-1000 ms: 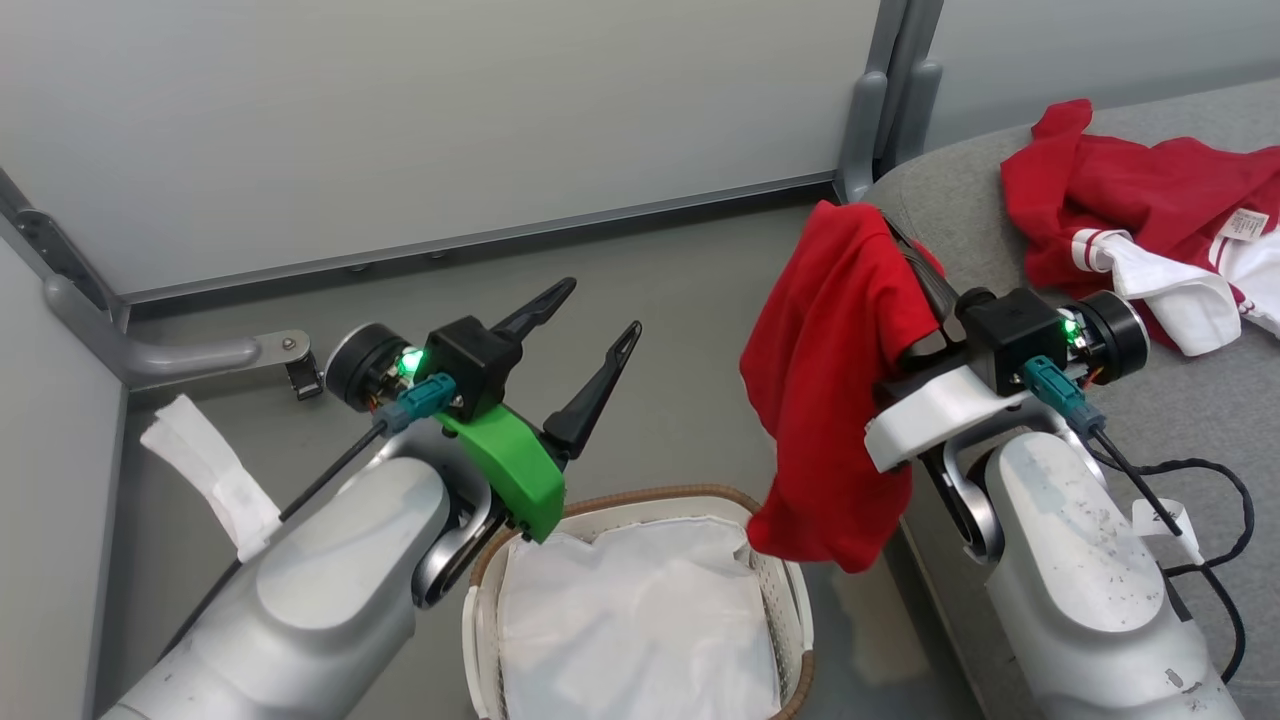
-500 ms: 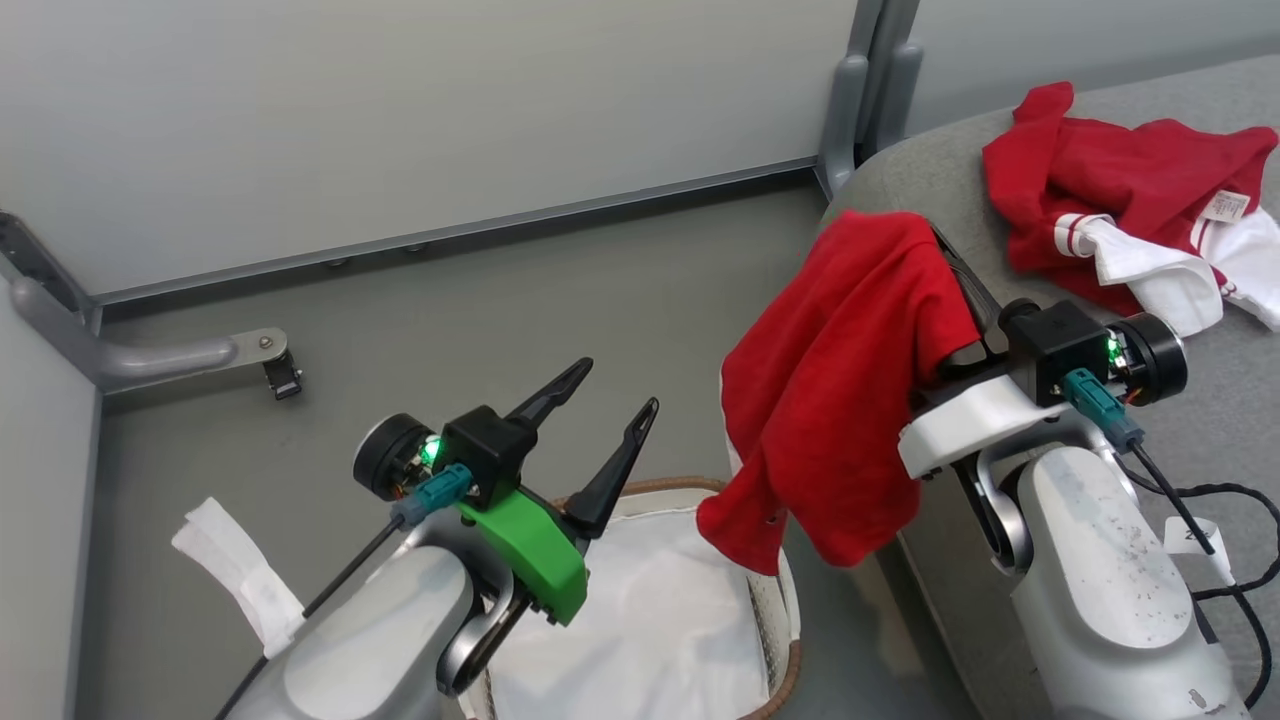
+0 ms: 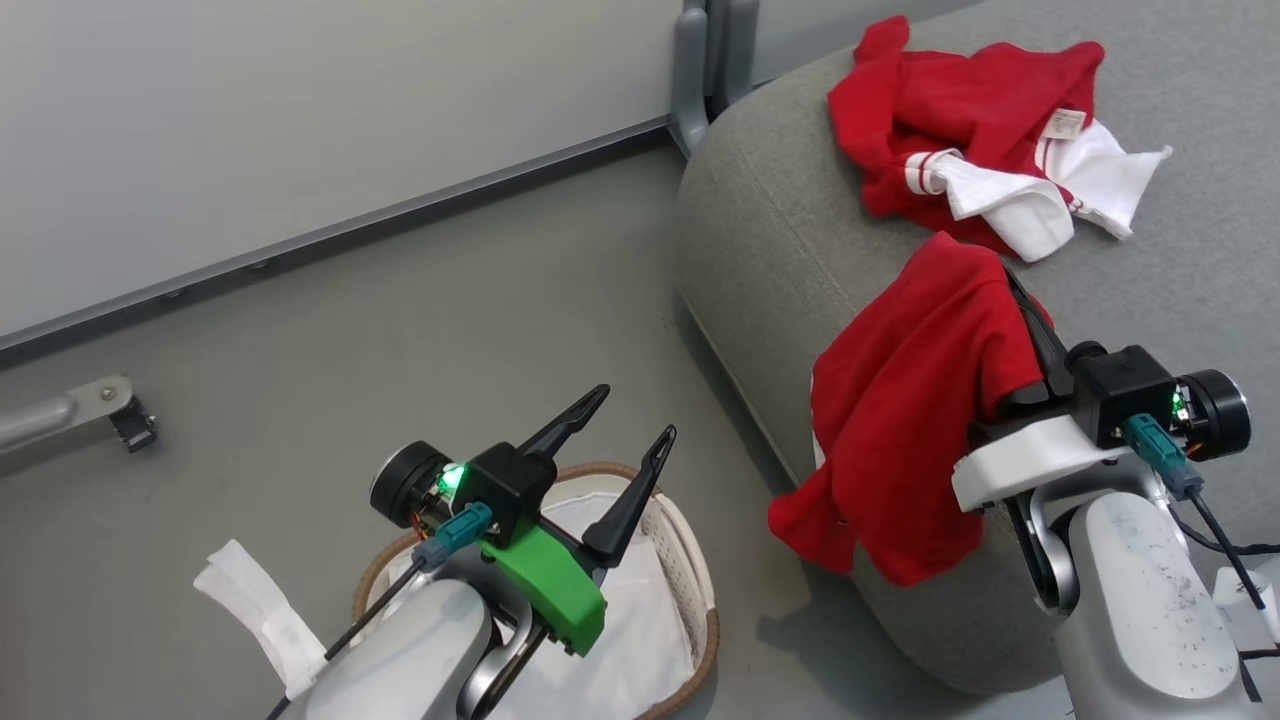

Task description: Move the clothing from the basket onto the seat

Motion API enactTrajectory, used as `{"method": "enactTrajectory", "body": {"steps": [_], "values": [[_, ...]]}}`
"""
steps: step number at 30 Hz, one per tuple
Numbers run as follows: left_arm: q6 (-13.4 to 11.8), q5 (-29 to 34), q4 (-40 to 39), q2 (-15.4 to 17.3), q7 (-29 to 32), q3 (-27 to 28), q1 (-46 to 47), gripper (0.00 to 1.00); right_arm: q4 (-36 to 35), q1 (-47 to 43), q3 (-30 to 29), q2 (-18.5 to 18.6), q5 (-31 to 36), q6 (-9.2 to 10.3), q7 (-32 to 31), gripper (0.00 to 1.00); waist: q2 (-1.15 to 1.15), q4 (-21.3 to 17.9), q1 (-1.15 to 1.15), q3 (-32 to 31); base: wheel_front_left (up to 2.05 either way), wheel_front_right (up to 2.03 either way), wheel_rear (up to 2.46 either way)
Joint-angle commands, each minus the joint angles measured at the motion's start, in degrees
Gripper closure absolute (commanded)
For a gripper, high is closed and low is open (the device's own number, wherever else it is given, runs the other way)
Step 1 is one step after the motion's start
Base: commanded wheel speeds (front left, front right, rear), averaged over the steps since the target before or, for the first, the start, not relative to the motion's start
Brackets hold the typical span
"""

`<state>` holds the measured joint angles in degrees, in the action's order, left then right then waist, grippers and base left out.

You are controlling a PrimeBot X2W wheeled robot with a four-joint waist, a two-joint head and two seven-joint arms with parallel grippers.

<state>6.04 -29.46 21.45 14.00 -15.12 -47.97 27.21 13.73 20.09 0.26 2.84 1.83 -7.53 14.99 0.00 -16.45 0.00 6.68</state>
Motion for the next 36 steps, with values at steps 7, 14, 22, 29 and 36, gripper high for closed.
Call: {"method": "enactTrajectory", "body": {"steps": [7, 14, 22, 29, 36], "values": [[0.8, 2.1, 1.0, -0.2, 0.0, 0.0, -0.8, 0.00, -0.5, -1.2, -0.1, 0.1, -1.4, 0.08, 0.3, 1.00, 0.00, -9.8, 0.00, 5.5, 0.00, 0.00, 0.00], [1.2, 3.3, 2.1, -1.0, 0.0, -1.4, 0.1, 0.00, -0.1, -1.5, 0.0, 0.1, -1.4, 0.08, 0.3, 1.00, 0.00, -10.4, 0.00, 7.0, 0.00, 0.00, 0.00], [1.5, 3.7, 1.9, -1.1, 0.0, -1.1, 1.1, 0.00, 1.9, 1.7, 1.8, 0.6, 2.1, 0.08, 0.3, 1.00, 0.00, -6.7, 0.00, 9.3, 0.00, 0.00, 0.00], [1.5, 4.1, 1.5, -1.4, 0.0, -1.1, 2.2, 0.00, 3.4, 12.6, 4.4, 6.3, 3.6, 0.09, 0.3, 1.00, 0.00, -2.2, 0.00, 12.6, 0.00, 0.00, 0.00], [1.5, 4.6, 1.2, -2.3, 0.0, -1.8, 4.9, 0.00, 6.7, 29.0, 5.4, 18.0, 3.7, 0.09, 0.3, 1.00, 0.00, 3.8, 0.00, 17.2, 0.00, 0.00, 0.00]]}}
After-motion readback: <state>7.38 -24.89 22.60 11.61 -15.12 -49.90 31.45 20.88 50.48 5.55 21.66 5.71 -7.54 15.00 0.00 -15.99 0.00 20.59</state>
